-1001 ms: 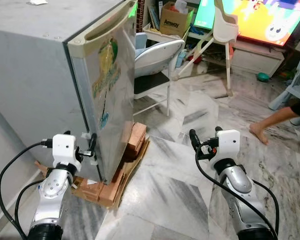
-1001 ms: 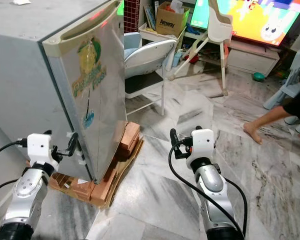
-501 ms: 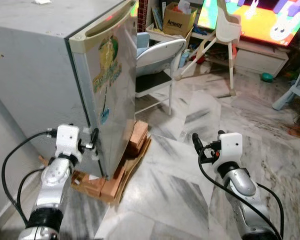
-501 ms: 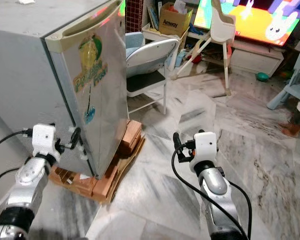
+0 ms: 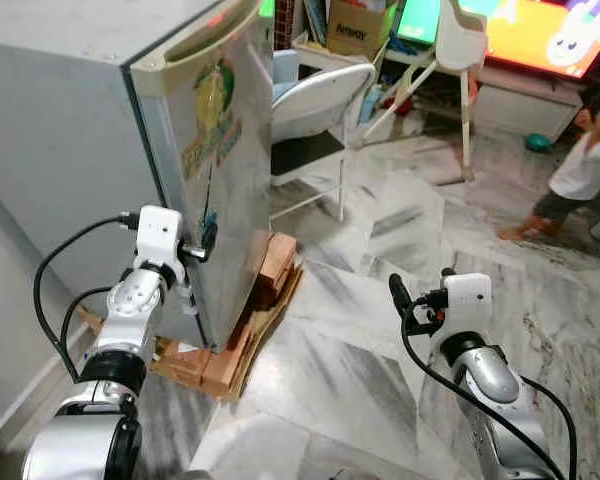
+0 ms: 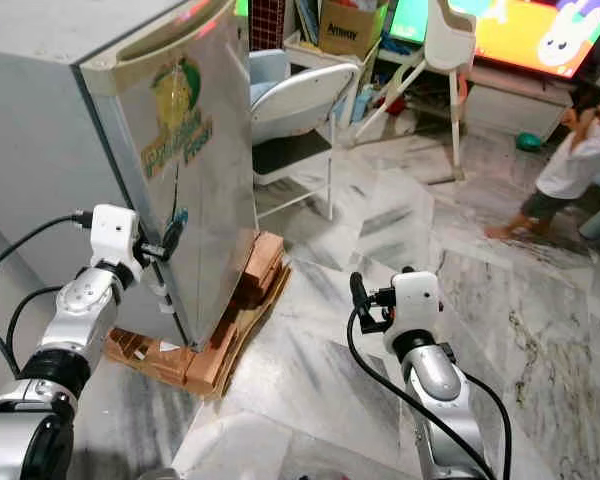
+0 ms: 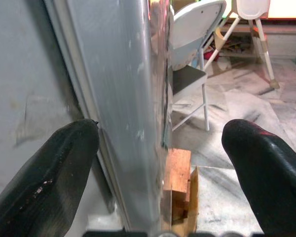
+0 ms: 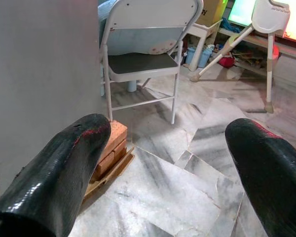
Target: Restocking fridge
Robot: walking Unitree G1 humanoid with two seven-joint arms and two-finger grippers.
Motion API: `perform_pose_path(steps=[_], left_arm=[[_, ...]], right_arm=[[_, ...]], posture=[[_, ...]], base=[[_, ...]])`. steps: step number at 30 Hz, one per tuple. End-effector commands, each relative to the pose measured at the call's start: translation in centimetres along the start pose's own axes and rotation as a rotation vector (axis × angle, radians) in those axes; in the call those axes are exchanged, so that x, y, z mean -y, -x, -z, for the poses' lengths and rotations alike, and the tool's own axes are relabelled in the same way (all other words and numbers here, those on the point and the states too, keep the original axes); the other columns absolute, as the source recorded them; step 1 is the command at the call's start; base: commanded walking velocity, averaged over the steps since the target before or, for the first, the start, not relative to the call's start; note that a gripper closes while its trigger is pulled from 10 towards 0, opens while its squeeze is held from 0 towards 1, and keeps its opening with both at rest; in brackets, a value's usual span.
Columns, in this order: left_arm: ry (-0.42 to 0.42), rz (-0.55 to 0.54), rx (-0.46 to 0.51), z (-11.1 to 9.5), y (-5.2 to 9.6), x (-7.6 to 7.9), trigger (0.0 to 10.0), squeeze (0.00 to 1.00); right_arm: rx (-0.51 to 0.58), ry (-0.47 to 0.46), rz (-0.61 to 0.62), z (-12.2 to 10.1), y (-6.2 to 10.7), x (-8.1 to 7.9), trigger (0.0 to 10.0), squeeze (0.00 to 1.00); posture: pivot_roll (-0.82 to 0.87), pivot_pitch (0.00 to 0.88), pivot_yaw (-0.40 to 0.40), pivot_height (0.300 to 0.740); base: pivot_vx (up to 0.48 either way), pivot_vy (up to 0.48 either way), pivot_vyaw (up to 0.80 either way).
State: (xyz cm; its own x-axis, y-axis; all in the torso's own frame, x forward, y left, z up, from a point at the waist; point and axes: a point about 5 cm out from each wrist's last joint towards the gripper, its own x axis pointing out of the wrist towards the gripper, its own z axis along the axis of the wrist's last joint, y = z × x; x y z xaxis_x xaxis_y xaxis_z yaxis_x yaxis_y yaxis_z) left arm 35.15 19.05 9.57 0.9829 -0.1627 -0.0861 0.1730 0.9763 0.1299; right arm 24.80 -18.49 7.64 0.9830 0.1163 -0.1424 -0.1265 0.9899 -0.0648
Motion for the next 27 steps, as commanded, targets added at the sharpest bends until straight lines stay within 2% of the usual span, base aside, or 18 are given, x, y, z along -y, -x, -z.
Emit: perform_pose_path(steps=[1,8,13,14,15,16,17,19,20,21,22,24,26,27], left_arm=[[-0.018,0.01,-0.002,-0.2,-0.3,0.3,10.0,0.0],[-0.025,0.003,-0.007,-0.8,-1.0,0.3,10.0,0.0],[-0.016,0.026,0.005,-1.5,-1.6,1.0,10.0,0.0],[-0.016,0.046,0.019,-2.1,-2.0,1.6,10.0,0.0],[-0.014,0.091,0.053,-3.1,-2.6,2.8,10.0,0.0],[-0.045,0.211,0.175,-6.0,-3.6,6.3,10.0,0.0],[-0.059,0.253,0.217,-6.8,-3.7,7.5,10.0,0.0],[-0.055,0.436,0.338,-10.0,-3.8,12.8,10.0,0.0],[-0.044,0.463,0.355,-10.6,-3.8,13.6,10.0,0.0],[-0.027,0.548,0.391,-11.6,-3.4,16.0,10.0,0.0],[-0.016,0.61,0.418,-12.4,-3.0,17.6,10.0,0.0],[0.004,0.774,0.486,-14.1,-1.5,21.6,10.0,0.0],[0.018,0.893,0.533,-15.2,0.1,24.4,10.0,0.0],[0.028,0.908,0.536,-15.3,0.3,24.9,10.0,0.0]], right_arm=[[0.007,0.008,0.021,-0.4,0.2,0.5,10.0,0.0],[-0.01,0.006,0.024,0.0,0.7,0.5,10.0,0.0],[-0.034,0.007,0.014,0.3,0.9,0.5,10.0,0.0],[-0.065,0.02,0.008,0.7,1.1,0.5,10.0,0.0],[-0.131,0.046,0.0,1.7,1.4,0.8,10.0,0.0],[-0.265,0.079,-0.02,3.6,2.0,1.2,10.0,0.0],[-0.299,0.083,-0.028,4.1,2.3,1.3,10.0,0.0],[-0.355,0.081,-0.051,4.9,2.8,1.4,10.0,0.0],[-0.364,0.082,-0.055,5.1,2.9,1.4,10.0,0.0],[-0.378,0.087,-0.064,5.2,2.9,1.3,10.0,0.0],[-0.388,0.09,-0.071,5.4,3.0,1.2,10.0,0.0],[-0.408,0.092,-0.092,5.7,3.1,0.9,10.0,0.0],[-0.427,0.094,-0.108,6.0,3.1,0.6,10.0,0.0],[-0.433,0.092,-0.113,6.0,3.1,0.5,10.0,0.0]], posture=[[-0.07,0.056,-0.066,0.74],[-0.07,0.053,-0.065,0.74],[-0.06,0.051,-0.069,0.74],[-0.06,0.049,-0.072,0.74],[-0.05,0.047,-0.079,0.74],[-0.05,0.044,-0.081,0.74],[-0.05,0.044,-0.081,0.74],[-0.04,0.039,-0.085,0.74],[-0.04,0.039,-0.085,0.74],[-0.04,0.035,-0.085,0.74],[-0.04,0.034,-0.085,0.74],[-0.04,0.029,-0.08,0.74],[-0.05,0.023,-0.07,0.74],[-0.05,0.024,-0.068,0.74]], base=[[0.0,0.0,0.0],[0.0,0.0,0.0],[0.0,0.0,0.0],[0.0,0.0,0.0],[0.0,0.0,0.0],[0.0,0.0,0.0],[0.0,0.0,0.0],[0.0,0.0,0.0],[0.0,0.0,0.0],[0.0,0.0,0.0],[0.0,0.0,0.0],[0.0,0.0,0.0],[0.0,0.0,0.0],[0.0,0.0,0.0]])
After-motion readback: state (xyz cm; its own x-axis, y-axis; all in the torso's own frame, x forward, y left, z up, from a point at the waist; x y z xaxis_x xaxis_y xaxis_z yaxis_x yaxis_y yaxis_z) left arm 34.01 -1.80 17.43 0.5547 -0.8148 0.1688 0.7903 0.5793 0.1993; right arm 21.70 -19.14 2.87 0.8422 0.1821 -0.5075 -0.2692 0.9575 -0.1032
